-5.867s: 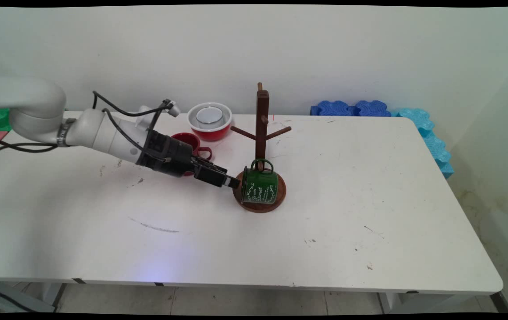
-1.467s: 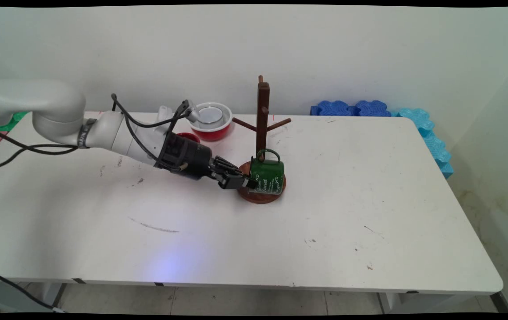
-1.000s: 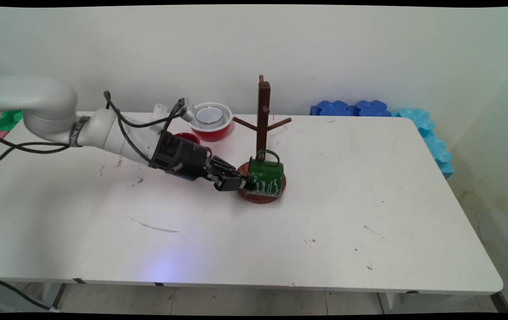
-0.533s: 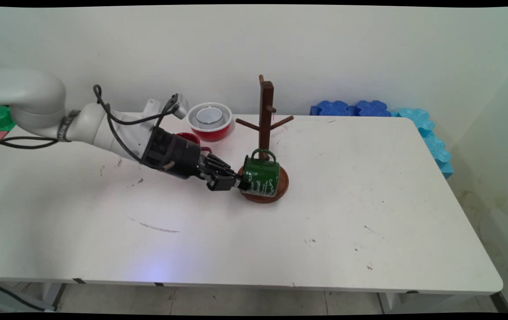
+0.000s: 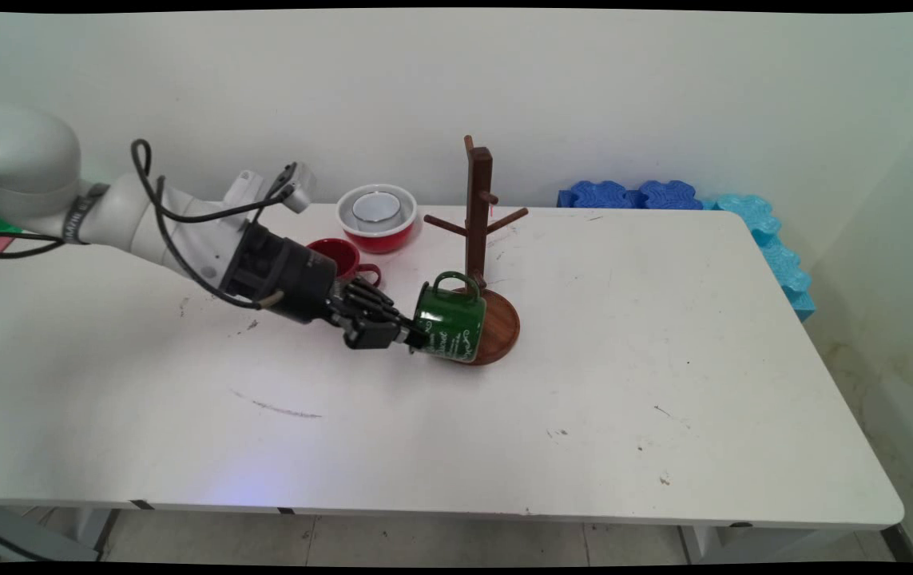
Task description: Place the picked object on the table
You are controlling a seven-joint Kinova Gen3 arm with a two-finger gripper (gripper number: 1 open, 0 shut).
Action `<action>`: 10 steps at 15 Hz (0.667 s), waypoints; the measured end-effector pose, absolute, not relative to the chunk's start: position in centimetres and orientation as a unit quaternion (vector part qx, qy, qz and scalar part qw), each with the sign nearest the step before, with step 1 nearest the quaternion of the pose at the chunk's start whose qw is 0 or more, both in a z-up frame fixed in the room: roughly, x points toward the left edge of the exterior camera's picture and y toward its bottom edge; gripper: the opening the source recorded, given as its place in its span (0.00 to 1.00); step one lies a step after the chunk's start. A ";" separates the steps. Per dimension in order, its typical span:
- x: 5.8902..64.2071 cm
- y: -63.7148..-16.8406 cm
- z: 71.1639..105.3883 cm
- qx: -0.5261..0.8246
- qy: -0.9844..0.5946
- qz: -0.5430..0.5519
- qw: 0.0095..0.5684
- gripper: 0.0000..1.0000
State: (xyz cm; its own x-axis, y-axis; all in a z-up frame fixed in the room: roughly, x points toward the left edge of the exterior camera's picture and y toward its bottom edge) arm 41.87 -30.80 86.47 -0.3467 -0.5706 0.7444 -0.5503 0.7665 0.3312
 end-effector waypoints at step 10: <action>44.0 -29.3 88.6 0.316 -0.847 0.013 0.427 0.00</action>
State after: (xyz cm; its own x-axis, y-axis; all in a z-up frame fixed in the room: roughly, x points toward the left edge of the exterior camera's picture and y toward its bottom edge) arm 44.03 -29.33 88.63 -0.4355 -0.5243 0.7317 -0.5459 0.8002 0.2484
